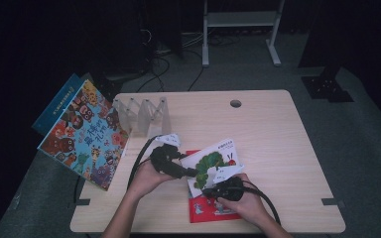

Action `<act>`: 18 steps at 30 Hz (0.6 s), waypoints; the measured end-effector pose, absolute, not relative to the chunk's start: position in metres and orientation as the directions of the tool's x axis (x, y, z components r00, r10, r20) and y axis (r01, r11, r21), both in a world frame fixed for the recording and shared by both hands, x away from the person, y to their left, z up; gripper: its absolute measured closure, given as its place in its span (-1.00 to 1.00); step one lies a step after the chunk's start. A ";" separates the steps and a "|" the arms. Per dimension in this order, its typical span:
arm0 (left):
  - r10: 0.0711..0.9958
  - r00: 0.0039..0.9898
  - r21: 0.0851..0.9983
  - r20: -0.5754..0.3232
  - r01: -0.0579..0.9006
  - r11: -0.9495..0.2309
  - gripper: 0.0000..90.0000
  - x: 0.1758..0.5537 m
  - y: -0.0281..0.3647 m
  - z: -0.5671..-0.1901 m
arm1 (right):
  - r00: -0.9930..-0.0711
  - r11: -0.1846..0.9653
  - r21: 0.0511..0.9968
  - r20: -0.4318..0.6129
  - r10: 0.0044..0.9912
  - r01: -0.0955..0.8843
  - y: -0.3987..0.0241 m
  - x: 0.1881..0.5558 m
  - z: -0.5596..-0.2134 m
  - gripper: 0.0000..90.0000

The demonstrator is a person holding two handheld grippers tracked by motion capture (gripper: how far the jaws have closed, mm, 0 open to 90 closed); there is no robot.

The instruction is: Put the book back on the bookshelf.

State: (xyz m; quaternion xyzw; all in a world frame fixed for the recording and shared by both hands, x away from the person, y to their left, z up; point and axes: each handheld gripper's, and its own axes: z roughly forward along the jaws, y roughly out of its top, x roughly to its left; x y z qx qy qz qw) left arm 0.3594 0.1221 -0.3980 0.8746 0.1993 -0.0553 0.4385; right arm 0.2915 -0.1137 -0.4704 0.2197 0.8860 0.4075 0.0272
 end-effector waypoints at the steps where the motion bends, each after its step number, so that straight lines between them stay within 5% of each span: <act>1: 0.301 0.914 0.743 -0.273 0.399 -0.537 -0.15 0.360 0.123 -0.398 | -0.902 0.571 0.735 0.131 0.411 0.367 -0.114 0.292 -0.471 0.99; 18: 0.268 0.921 0.723 -0.283 0.389 -0.571 0.14 0.357 0.118 -0.405 | -0.898 0.567 0.736 0.126 0.422 0.370 -0.108 0.298 -0.470 0.99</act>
